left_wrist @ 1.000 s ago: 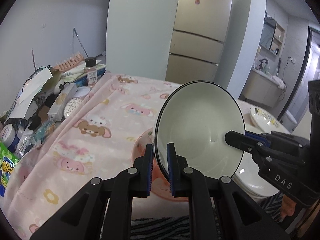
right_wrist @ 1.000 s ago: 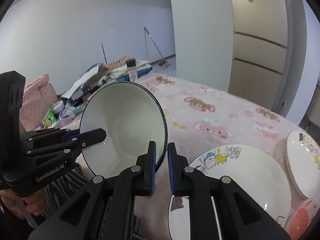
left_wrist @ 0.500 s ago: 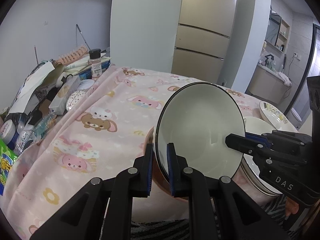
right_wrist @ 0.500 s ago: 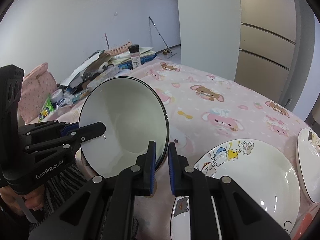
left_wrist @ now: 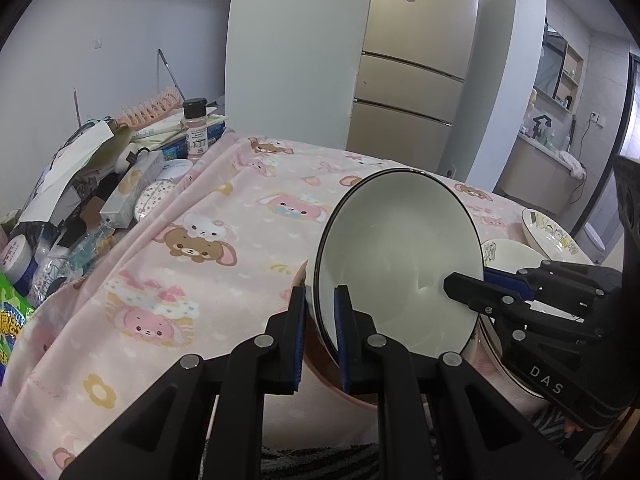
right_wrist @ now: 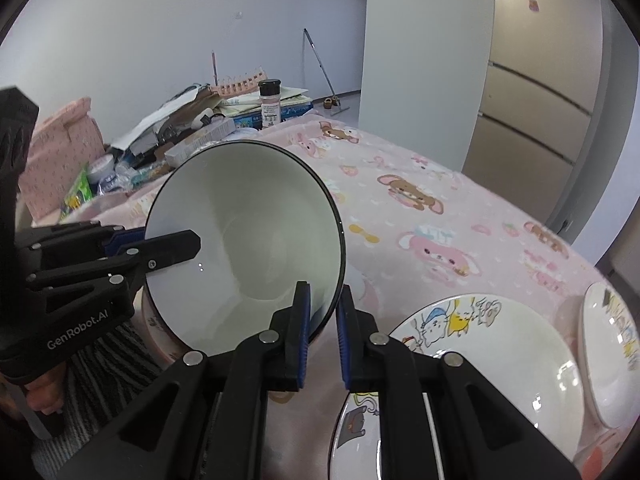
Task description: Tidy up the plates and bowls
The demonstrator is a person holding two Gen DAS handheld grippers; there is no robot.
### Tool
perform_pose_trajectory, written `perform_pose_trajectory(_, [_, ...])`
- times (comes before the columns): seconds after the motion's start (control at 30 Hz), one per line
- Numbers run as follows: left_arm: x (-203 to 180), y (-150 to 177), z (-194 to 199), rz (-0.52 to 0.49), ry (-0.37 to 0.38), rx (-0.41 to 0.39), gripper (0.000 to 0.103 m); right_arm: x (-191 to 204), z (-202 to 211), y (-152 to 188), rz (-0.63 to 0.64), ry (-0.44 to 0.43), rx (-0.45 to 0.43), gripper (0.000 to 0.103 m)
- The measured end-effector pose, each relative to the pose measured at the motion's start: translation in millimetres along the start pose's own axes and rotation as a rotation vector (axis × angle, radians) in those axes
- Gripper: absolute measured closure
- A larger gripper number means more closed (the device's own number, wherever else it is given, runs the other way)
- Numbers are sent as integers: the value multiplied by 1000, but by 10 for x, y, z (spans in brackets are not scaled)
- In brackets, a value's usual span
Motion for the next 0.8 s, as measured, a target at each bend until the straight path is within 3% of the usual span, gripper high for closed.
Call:
perform_pose_trajectory(0.27, [18,16,86,31,35,-30,89,37,44,-5,34,16,-17,91])
perform_pose_trajectory(0.8, [58,-63,204,59,51,-99,87,6,122,-89,-66,-46,-62,94])
Point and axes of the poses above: each gripper's, at about its wrist camera, not at the fingertips, and z roughly against the way its jaws point, x to its left, y to its underside, the point moved 10 cm from there along -z, roughly the way its jaws point, and after that the axes turned 8 degrees about -x, right-handed, at the moved point
